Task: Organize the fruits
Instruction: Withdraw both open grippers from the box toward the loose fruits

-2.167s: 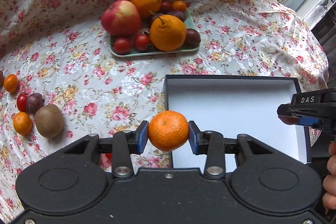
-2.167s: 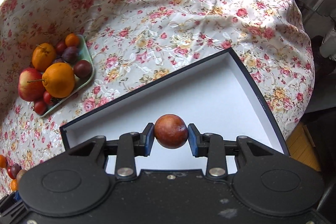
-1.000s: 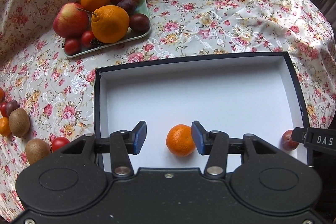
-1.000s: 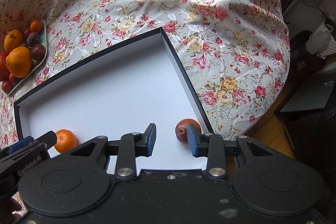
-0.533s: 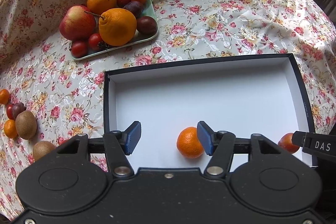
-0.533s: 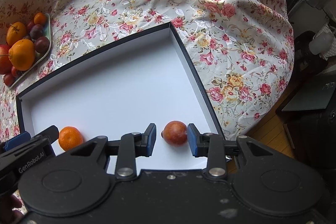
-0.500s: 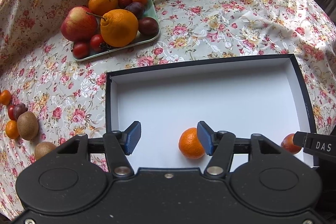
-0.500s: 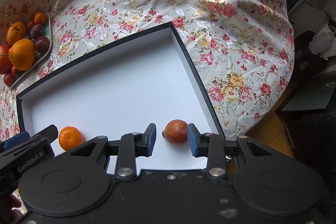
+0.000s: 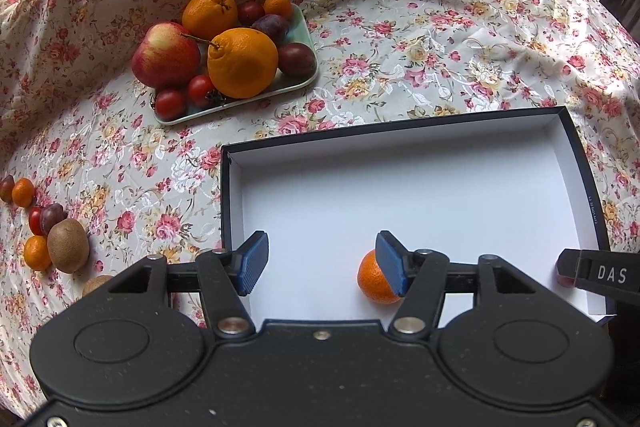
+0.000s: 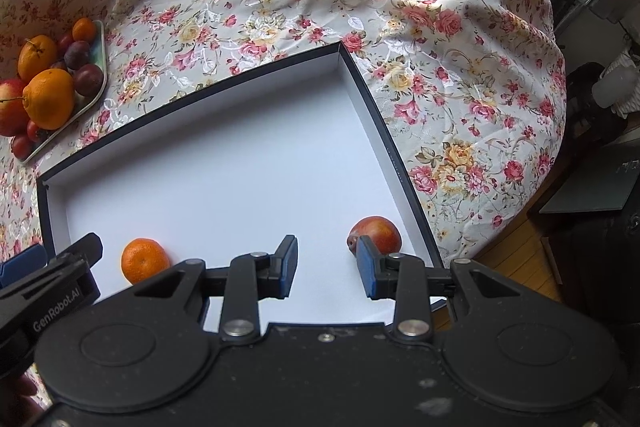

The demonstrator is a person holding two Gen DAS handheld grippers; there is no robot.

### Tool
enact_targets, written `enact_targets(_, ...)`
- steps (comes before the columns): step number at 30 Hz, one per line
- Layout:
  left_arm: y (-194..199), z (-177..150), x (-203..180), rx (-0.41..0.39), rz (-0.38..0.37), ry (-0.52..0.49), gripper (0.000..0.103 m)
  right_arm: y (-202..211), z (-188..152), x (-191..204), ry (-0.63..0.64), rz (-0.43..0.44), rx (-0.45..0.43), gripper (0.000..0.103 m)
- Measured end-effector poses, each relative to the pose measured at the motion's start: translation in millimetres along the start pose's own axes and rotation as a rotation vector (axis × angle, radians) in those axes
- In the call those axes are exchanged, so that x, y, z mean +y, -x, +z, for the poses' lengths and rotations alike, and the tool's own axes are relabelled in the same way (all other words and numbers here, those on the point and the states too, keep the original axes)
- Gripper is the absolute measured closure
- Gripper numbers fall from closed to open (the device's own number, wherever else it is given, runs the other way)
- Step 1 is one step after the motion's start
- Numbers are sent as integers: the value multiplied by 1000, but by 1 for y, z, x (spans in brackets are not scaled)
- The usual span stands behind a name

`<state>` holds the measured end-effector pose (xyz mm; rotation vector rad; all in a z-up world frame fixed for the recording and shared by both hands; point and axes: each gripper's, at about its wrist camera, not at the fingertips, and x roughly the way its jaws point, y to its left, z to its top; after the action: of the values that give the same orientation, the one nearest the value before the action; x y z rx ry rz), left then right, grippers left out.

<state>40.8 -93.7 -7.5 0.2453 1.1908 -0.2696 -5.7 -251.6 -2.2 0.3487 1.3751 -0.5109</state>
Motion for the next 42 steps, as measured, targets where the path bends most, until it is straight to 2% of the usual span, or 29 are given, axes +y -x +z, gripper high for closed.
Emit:
enact_targets(17, 12, -1, 23, -16, 31, 28, 39, 10, -3, 19, 5, 10, 9, 68)
enact_targets(23, 9, 1, 43, 13, 36, 66, 39, 11, -4, 37, 30, 12, 21, 68)
enact_targets(42, 10, 1, 119, 12, 62, 162, 39, 14, -6, 105, 145, 16, 32, 68)
